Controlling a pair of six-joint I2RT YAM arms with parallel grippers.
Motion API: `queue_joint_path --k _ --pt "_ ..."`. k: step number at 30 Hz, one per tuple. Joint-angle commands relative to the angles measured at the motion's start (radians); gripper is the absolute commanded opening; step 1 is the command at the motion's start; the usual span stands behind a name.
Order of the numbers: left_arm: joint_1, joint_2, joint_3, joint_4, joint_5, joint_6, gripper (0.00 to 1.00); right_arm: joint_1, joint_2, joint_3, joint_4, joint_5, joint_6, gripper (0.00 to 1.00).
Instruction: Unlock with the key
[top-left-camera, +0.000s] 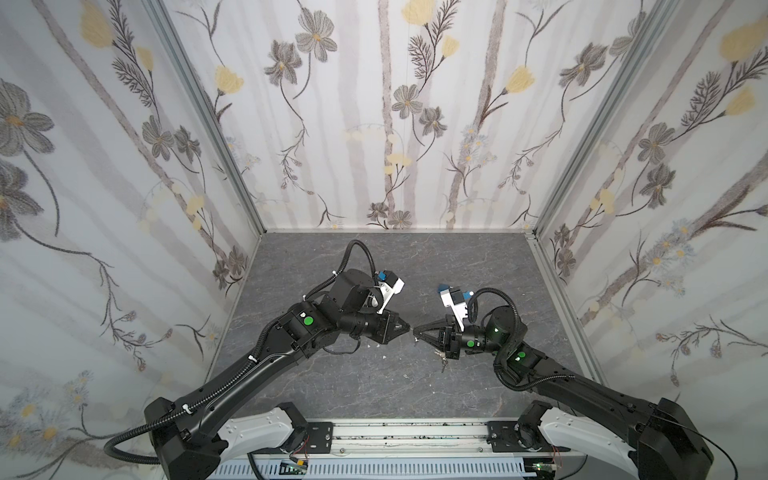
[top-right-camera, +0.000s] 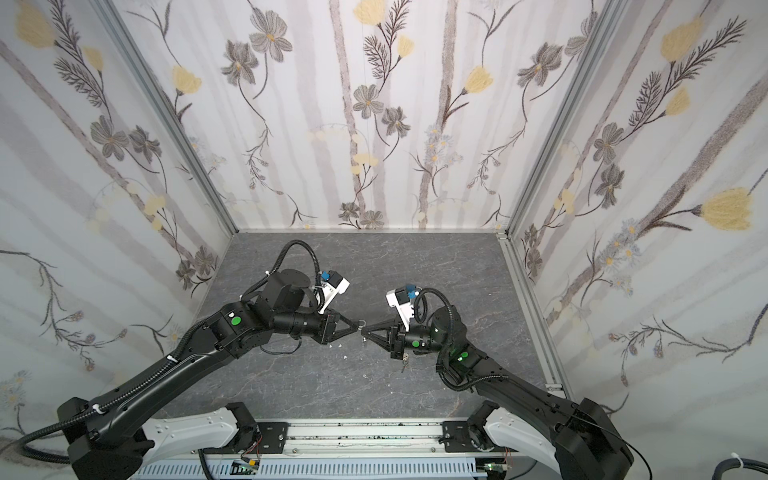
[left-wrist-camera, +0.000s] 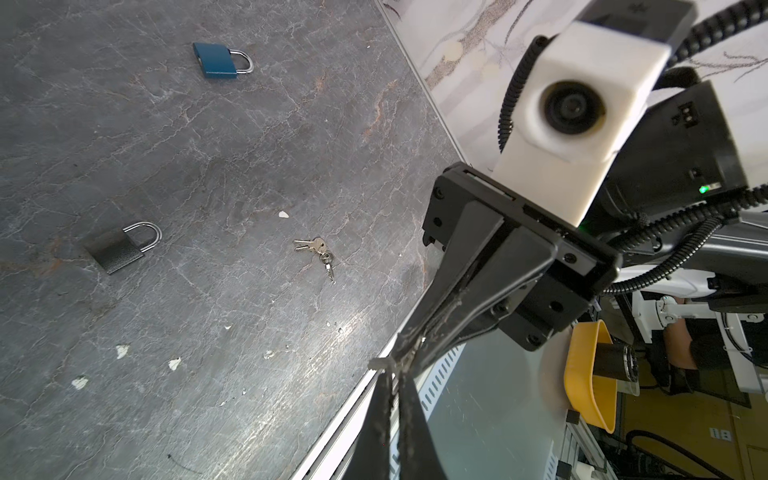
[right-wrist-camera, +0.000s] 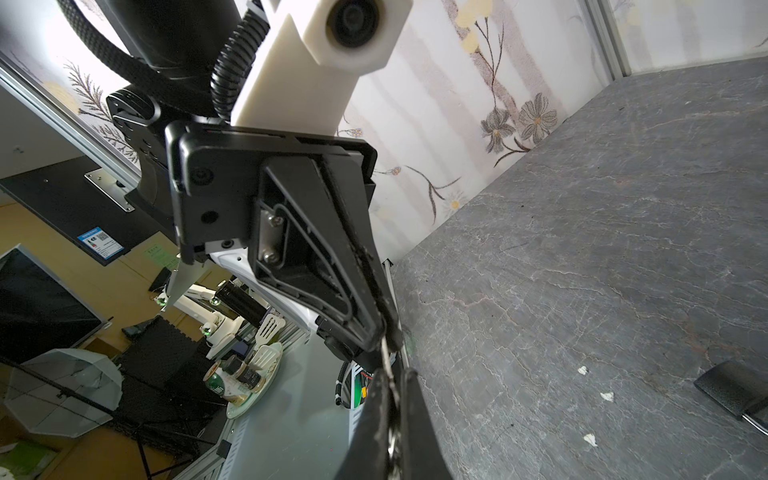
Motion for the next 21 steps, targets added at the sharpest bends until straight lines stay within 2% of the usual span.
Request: queue_joint_path --k 1,2,5,8,12,15,21 --pt "0.015 -0.01 -0.012 0.023 -0.056 -0.023 0.2 -0.001 -0.004 0.041 -0.053 0.037 -0.08 0.0" --pt "0.021 -0.017 -0.018 0.027 -0.069 -0.036 0.33 0.002 -0.005 0.056 -0.104 0.067 -0.117 0.0" --pt "0.045 -0.04 -0.041 0.047 -0.127 -0.084 0.54 0.01 -0.014 0.095 -0.255 0.205 -0.21 0.0" --pt "0.074 -0.054 -0.061 0.057 -0.187 -0.159 0.66 0.044 -0.028 0.126 -0.375 0.403 -0.3 0.0" --pt "0.103 -0.056 -0.108 0.119 -0.201 -0.288 0.68 0.139 -0.035 0.15 -0.459 0.742 -0.379 0.0" --pt "0.102 -0.05 -0.151 0.215 -0.181 -0.394 0.68 0.201 -0.043 0.144 -0.458 0.939 -0.426 0.0" --pt "0.09 -0.031 -0.208 0.368 -0.134 -0.527 0.68 0.302 -0.071 0.098 -0.373 1.198 -0.511 0.0"
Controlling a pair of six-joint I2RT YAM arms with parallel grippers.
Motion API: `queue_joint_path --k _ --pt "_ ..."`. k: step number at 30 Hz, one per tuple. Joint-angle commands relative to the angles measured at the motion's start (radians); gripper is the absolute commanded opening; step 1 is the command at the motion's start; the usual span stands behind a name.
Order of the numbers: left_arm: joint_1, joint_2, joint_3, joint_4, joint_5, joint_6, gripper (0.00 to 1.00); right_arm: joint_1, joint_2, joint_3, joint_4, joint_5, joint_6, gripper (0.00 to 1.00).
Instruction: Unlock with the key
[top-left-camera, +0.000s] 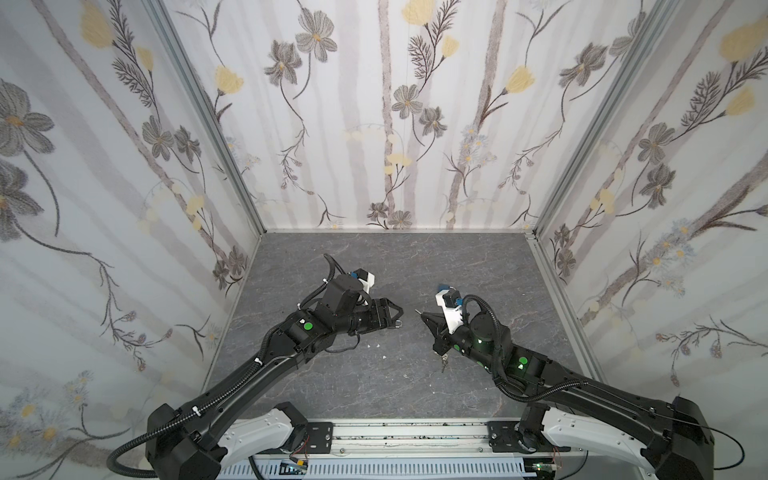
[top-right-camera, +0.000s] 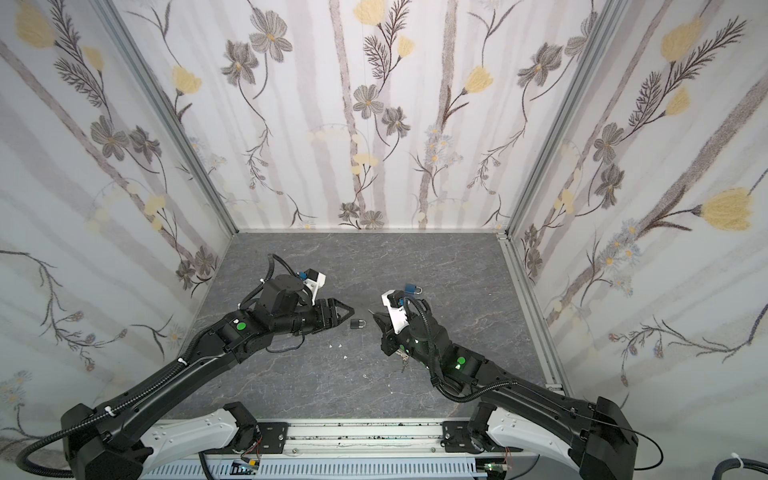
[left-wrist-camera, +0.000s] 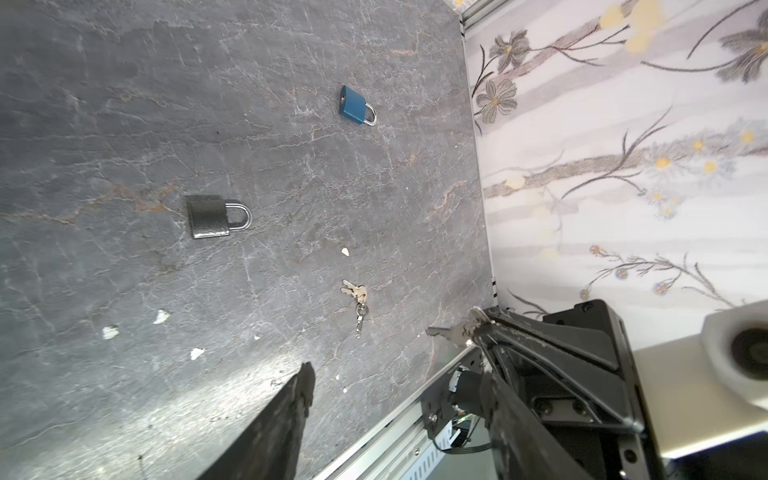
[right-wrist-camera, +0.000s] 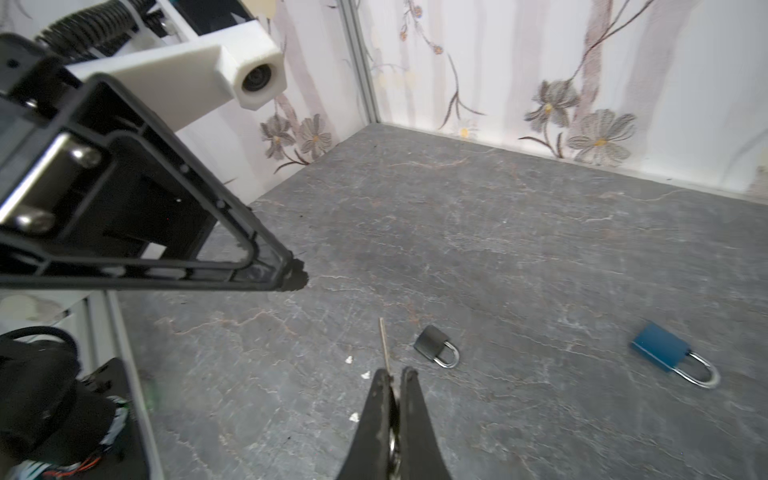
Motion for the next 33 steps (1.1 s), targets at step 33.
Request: queue_joint_path --k 33 --pt "-0.104 0.125 0.035 0.287 0.073 -0.215 0.32 0.32 0.117 -0.045 0.359 0.644 -0.49 0.0"
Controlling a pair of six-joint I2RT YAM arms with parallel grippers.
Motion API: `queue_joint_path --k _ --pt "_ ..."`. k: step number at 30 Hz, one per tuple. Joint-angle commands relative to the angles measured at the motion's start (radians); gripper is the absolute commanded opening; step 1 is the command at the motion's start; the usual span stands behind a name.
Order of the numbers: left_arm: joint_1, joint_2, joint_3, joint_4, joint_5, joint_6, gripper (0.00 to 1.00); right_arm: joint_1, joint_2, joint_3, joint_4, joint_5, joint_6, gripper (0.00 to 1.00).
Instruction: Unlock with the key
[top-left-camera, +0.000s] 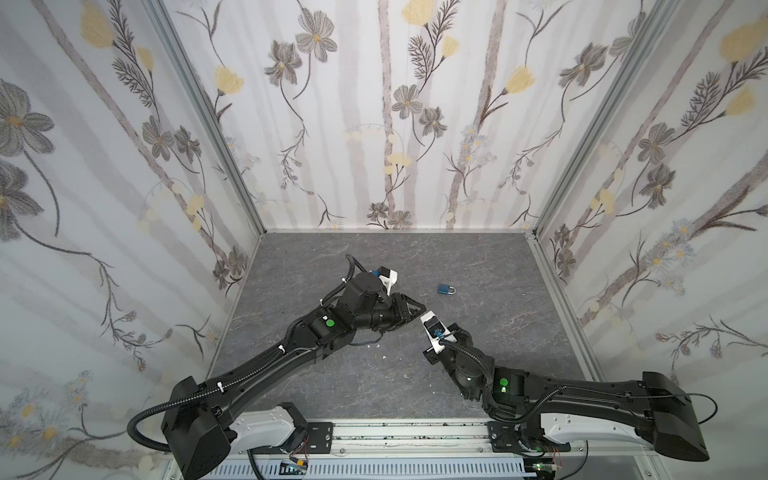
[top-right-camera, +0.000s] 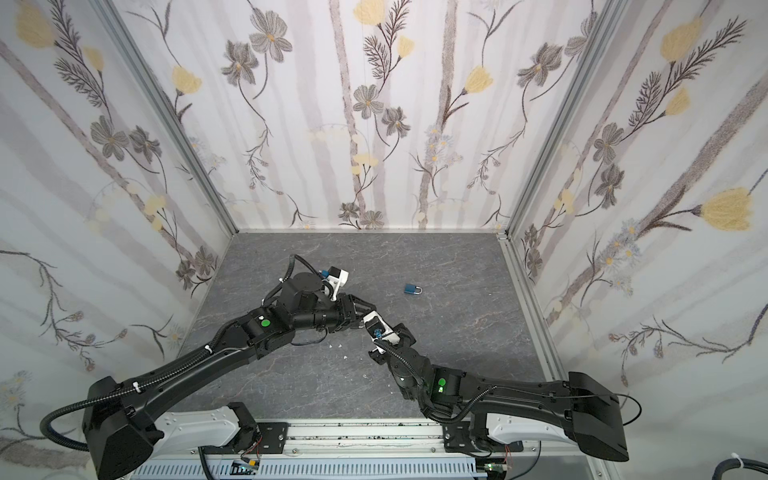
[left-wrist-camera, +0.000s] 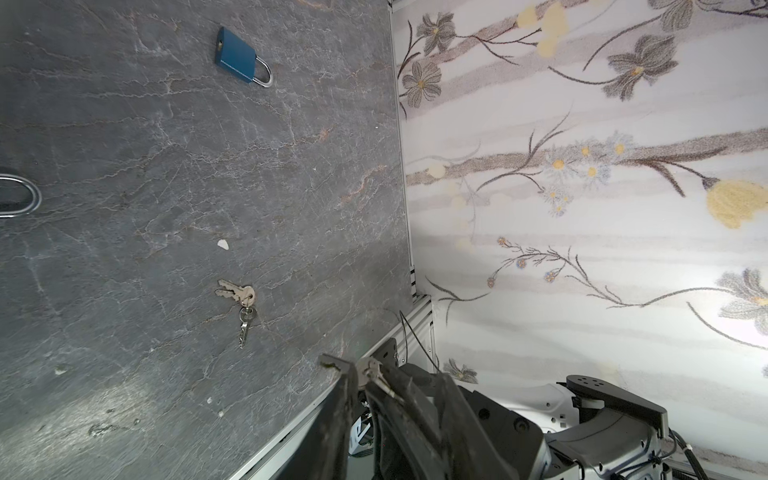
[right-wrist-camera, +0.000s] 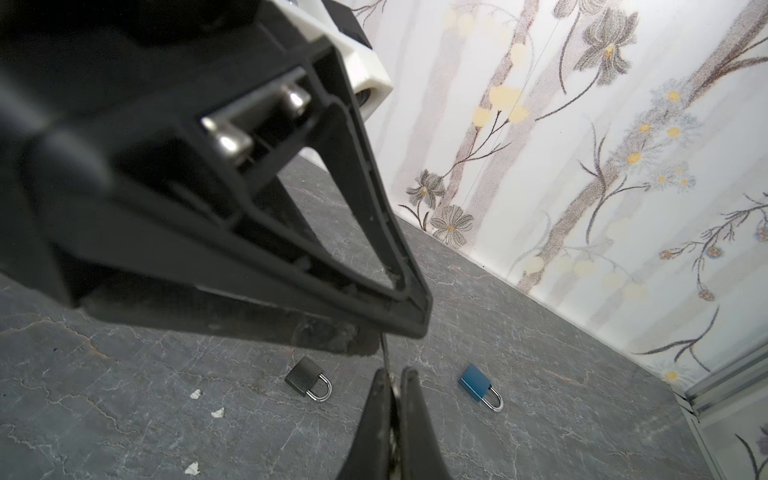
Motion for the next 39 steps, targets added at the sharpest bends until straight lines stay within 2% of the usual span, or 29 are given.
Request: queue_joint_path --k 1,16,20,23,25,27,30,32,34,36,39 --pt "0.0 0.005 0.004 0.045 0.008 -0.013 0.29 0.014 0.013 0.006 0.077 0.038 -0.045 0.0" --pt "0.002 0.013 -0.018 0.067 0.012 -0.013 0.0 0.062 0.03 -0.002 0.149 0.088 -0.127 0.0" --pt "0.004 0.009 -0.028 0.074 0.01 -0.008 0.0 0.064 0.027 -0.005 0.155 0.114 -0.104 0.0" --pt "0.014 -0.001 -0.04 0.069 -0.003 -0.002 0.0 0.061 0.013 -0.008 0.134 0.118 -0.062 0.08" --pt "0.024 -0.009 -0.046 0.054 -0.014 0.012 0.0 0.055 0.004 -0.007 0.099 0.119 -0.021 0.2" --pt "0.033 -0.018 -0.045 0.027 -0.028 0.034 0.0 0.049 -0.008 -0.002 0.055 0.117 0.026 0.26" --pt "0.043 -0.03 -0.033 -0.037 -0.066 0.089 0.0 0.028 -0.04 0.0 -0.025 0.086 0.115 0.31" --pt "0.045 -0.036 -0.02 -0.081 -0.095 0.131 0.0 0.001 -0.069 0.005 -0.086 0.038 0.192 0.34" --pt "0.045 -0.039 -0.003 -0.133 -0.127 0.184 0.0 -0.059 -0.102 0.024 -0.166 -0.067 0.306 0.36" --pt "0.046 -0.045 0.002 -0.157 -0.148 0.226 0.0 -0.142 -0.132 0.046 -0.235 -0.234 0.429 0.36" --pt "0.045 -0.057 -0.002 -0.166 -0.17 0.274 0.0 -0.281 -0.164 0.052 -0.24 -0.524 0.586 0.38"
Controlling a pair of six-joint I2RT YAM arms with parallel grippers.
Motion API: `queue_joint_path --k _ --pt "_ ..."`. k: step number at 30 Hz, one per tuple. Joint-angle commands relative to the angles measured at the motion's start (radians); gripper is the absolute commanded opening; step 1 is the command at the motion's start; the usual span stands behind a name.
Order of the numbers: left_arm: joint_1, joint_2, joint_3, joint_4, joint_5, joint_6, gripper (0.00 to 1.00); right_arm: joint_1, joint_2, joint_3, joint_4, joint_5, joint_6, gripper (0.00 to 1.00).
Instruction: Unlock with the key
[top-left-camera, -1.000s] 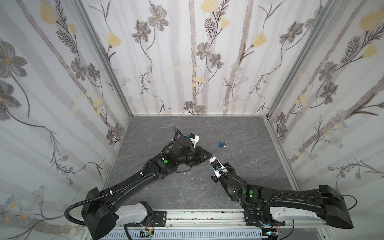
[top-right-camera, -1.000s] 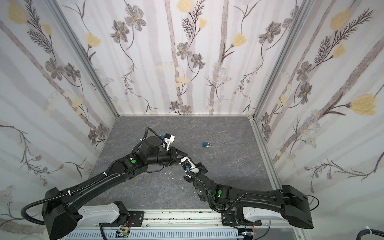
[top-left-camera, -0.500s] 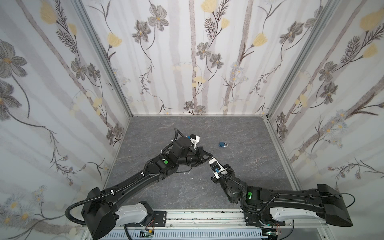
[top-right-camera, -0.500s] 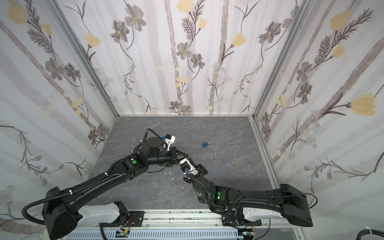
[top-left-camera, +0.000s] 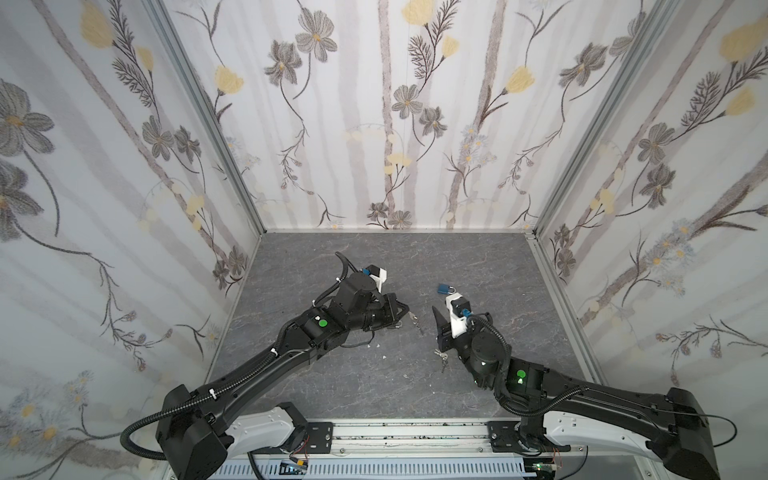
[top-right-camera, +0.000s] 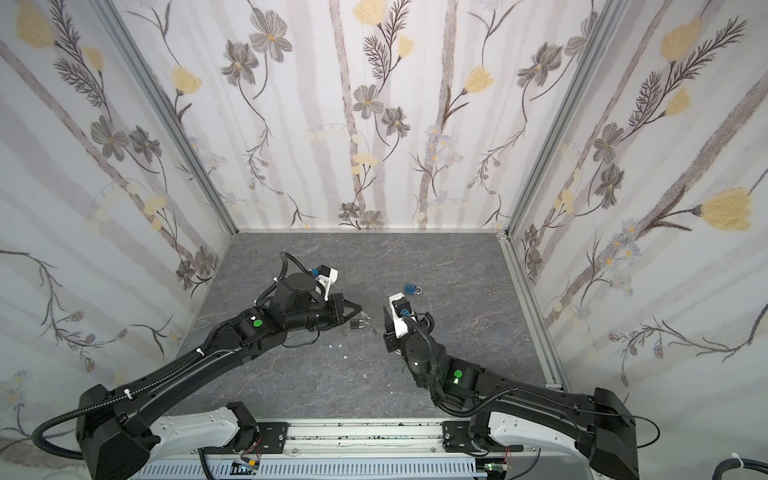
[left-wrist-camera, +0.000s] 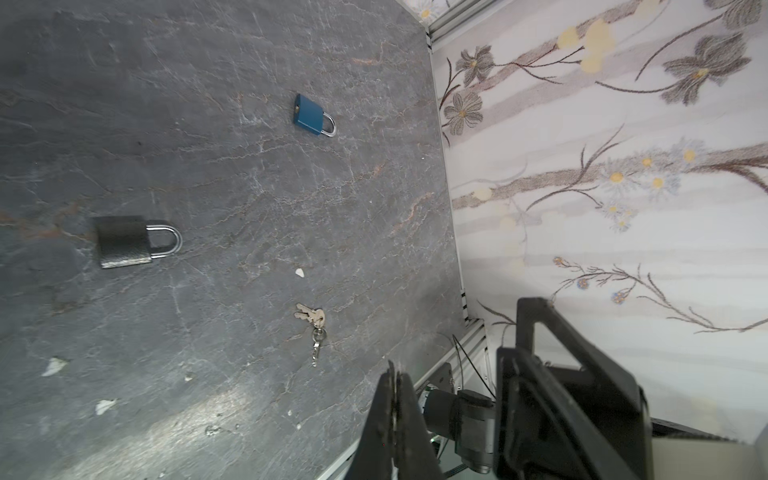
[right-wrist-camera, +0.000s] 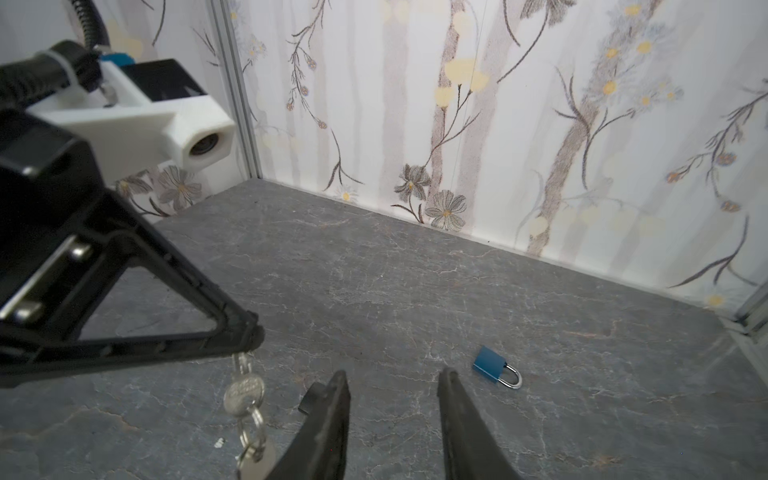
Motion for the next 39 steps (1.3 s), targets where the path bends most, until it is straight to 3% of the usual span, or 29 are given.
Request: queue_joint_path --k 1,8,13,19,26,31,39 --pt "0.0 -0.016 0.001 -0.031 -0.058 0.094 0.0 -0.115 -0.018 0.012 -0.047 -0.406 0.269 0.39" --pt "-0.013 -0.067 -0.064 0.104 -0.077 0.127 0.0 -0.342 0.01 -0.054 0.209 -0.873 0.575 0.46" --pt "-0.033 -0.107 -0.107 0.213 -0.096 0.128 0.0 -0.415 0.072 -0.122 0.493 -1.061 0.782 0.47" --pt "-0.055 -0.149 -0.14 0.31 -0.114 0.13 0.0 -0.432 0.149 -0.175 0.773 -1.151 0.936 0.47" --pt "-0.067 -0.169 -0.158 0.378 -0.105 0.123 0.0 -0.432 0.23 -0.188 0.948 -1.235 1.016 0.46" --pt "-0.075 -0.165 -0.16 0.41 -0.093 0.117 0.0 -0.432 0.275 -0.193 1.05 -1.271 1.061 0.46" --pt "-0.084 -0.166 -0.161 0.44 -0.078 0.111 0.0 -0.432 0.285 -0.192 1.065 -1.276 1.063 0.46"
